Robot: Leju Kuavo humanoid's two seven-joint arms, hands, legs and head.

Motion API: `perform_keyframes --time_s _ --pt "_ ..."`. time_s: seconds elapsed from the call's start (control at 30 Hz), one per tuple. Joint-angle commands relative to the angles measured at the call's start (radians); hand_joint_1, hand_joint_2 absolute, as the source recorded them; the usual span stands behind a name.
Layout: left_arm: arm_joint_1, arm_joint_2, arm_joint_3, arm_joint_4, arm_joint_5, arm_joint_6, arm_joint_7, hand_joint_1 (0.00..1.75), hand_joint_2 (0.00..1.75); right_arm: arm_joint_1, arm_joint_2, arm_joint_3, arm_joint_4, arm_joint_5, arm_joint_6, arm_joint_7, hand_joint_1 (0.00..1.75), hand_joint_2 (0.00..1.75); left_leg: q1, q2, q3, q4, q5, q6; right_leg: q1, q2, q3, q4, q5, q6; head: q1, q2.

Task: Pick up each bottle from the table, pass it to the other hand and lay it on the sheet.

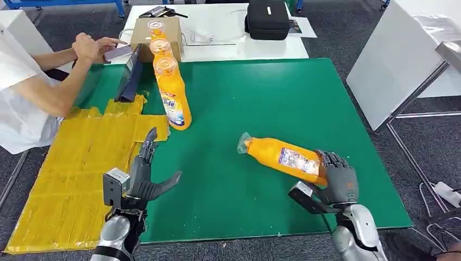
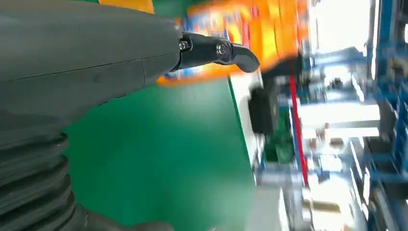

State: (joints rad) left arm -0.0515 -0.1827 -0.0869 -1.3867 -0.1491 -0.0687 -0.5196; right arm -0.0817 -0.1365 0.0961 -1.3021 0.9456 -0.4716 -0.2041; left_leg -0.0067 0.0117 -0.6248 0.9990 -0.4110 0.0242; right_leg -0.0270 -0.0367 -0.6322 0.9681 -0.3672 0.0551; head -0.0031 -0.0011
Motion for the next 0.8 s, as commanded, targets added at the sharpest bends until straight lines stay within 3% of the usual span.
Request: perform_keyframes --time_s 0.03,0.23,0.37,0.47,0.5,0.53,0.57,0.67,0.8 --pt "0.005 0.034 -0.049 -0.005 0.009 -0.013 0.008 0.00 1.75 0.007 0.110 -0.046 -0.076 -0.017 -0.014 -0.007 1.75 1.75 0.002 0.000 0.005 0.001 -0.003 -0.002 0.002 0.003 0.005 0.000 -0.002 -0.004 0.000 0.000" --pt "-0.009 0.055 -0.139 -0.001 0.016 -0.050 0.022 0.00 1.75 0.024 0.226 -0.054 -0.202 -0.244 -0.128 -0.148 1.75 1.75 0.001 0.000 0.002 0.001 -0.001 -0.002 0.001 0.003 0.001 0.001 -0.002 -0.002 0.000 0.000" --pt "-0.044 0.056 -0.177 0.039 0.029 -0.057 0.046 0.00 1.75 0.015 0.256 -0.022 -0.220 -0.369 -0.101 -0.204 1.73 1.75 0.002 0.001 0.004 0.001 -0.003 -0.003 0.001 0.004 0.004 0.001 -0.003 -0.003 0.000 0.000" --pt "-0.062 0.059 -0.195 0.058 0.057 -0.075 0.054 0.00 1.75 -0.011 0.258 0.013 -0.181 -0.443 -0.014 -0.243 1.71 1.75 0.002 -0.001 0.004 0.001 -0.002 -0.002 0.001 0.002 0.004 0.000 -0.002 -0.003 0.000 0.000" --pt "-0.073 0.060 -0.203 0.070 0.072 -0.094 0.057 0.00 1.75 -0.018 0.259 0.043 -0.168 -0.434 0.004 -0.280 1.48 1.75 0.001 0.000 0.003 0.000 -0.001 -0.002 0.001 0.003 0.003 0.000 -0.001 -0.002 0.000 0.000" --pt "-0.084 0.059 -0.206 0.082 0.087 -0.109 0.062 0.00 1.75 -0.023 0.266 0.069 -0.148 -0.439 0.036 -0.290 1.47 1.75 0.001 0.001 0.002 0.000 -0.001 -0.001 0.001 0.003 0.002 0.000 -0.001 -0.002 0.000 0.000" --pt "-0.097 0.057 -0.208 0.101 0.106 -0.123 0.068 0.00 1.75 -0.030 0.285 0.097 -0.111 -0.434 0.049 -0.295 1.47 1.75 0.002 0.002 0.005 0.000 -0.002 -0.002 0.002 0.005 0.004 0.000 -0.001 -0.003 0.000 0.000" --pt "-0.114 0.057 -0.221 0.125 0.138 -0.140 0.070 0.00 1.75 -0.056 0.313 0.140 -0.020 -0.468 0.059 -0.317 1.73 1.75 0.002 0.003 0.006 0.000 -0.002 -0.003 0.002 0.006 0.005 -0.001 -0.001 -0.003 0.000 0.000" --pt "-0.121 0.061 -0.234 0.124 0.149 -0.146 0.070 0.00 1.75 -0.087 0.331 0.163 0.059 -0.514 0.106 -0.321 1.75 1.75 0.002 0.002 0.005 -0.001 -0.001 -0.002 0.002 0.005 0.004 -0.001 0.000 -0.003 0.000 0.000"
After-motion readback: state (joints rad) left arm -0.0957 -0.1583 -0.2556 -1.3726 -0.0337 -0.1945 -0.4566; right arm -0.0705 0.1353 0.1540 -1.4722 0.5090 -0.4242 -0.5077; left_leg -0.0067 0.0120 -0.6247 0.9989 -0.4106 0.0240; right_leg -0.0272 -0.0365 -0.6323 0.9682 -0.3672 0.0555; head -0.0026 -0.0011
